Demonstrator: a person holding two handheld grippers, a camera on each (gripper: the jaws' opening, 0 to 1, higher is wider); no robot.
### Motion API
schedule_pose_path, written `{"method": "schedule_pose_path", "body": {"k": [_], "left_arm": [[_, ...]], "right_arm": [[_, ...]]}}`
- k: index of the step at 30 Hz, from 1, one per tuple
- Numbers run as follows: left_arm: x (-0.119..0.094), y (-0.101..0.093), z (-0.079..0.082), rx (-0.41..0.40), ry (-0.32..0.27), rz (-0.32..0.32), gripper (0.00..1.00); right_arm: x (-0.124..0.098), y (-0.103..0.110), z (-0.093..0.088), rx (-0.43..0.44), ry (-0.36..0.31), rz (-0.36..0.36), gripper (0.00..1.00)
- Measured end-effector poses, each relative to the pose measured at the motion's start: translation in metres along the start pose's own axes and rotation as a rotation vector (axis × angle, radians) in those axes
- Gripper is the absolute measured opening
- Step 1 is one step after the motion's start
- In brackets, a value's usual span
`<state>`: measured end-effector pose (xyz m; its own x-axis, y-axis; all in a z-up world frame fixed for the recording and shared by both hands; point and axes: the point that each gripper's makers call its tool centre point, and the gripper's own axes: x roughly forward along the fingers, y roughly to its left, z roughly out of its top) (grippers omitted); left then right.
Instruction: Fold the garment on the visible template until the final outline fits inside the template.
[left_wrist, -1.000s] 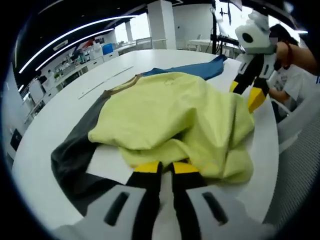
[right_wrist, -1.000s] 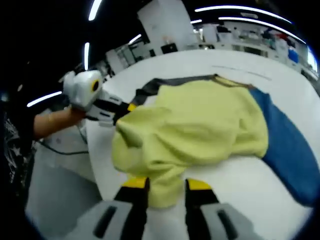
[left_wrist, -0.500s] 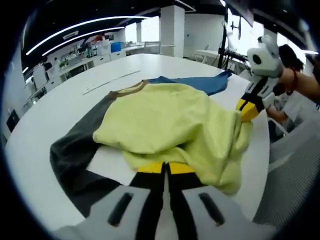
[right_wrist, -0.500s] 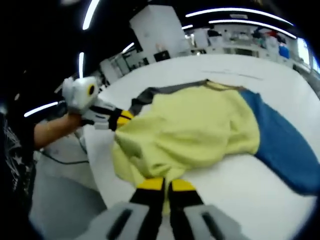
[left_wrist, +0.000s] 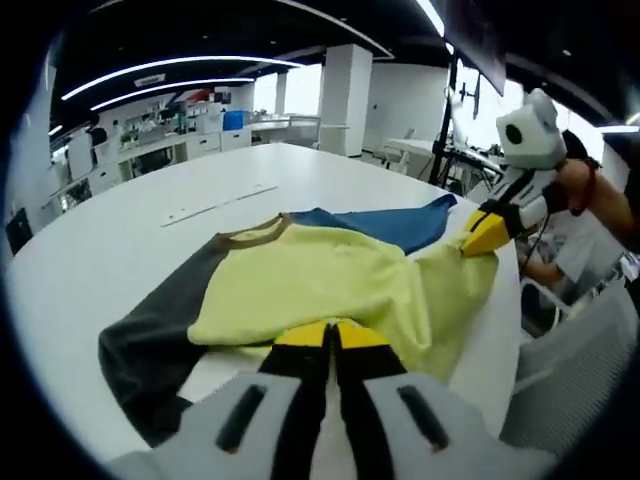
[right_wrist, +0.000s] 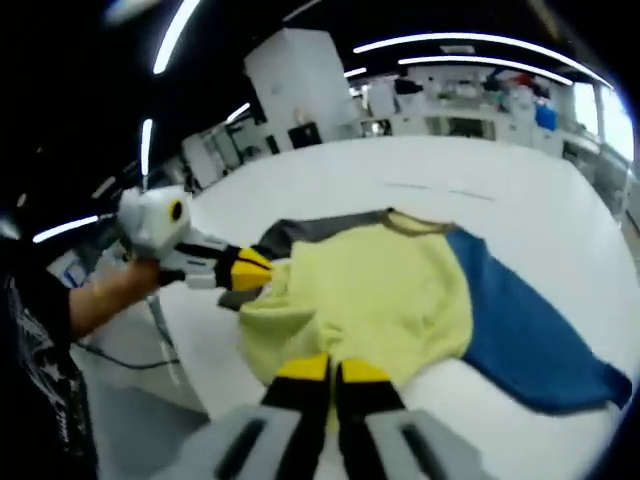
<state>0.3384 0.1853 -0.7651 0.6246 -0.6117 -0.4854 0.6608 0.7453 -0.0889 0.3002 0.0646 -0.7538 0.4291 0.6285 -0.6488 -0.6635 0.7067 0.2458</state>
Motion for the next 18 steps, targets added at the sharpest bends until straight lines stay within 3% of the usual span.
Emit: {"method": "schedule_pose_path", "body": {"k": [3,9,18], "left_arm": [[0.014,-0.005,0.010,0.010,-0.013,-0.014,0.00],[0.035,-0.009,0.010,0.043,0.008,-0.025,0.00],[0.063,-0.019,-0.007,0.071,0.053,-0.065,0.00]], "right_arm": [[0.006,0.002,0.001,-0.050,0.024,-0.018,0.00],[0.023,0.015,-0.002,-0.075,0.045,-0.011,0.00],[0.052,0.028,-0.022,-0.159,0.109,-0.017,0.00]]}}
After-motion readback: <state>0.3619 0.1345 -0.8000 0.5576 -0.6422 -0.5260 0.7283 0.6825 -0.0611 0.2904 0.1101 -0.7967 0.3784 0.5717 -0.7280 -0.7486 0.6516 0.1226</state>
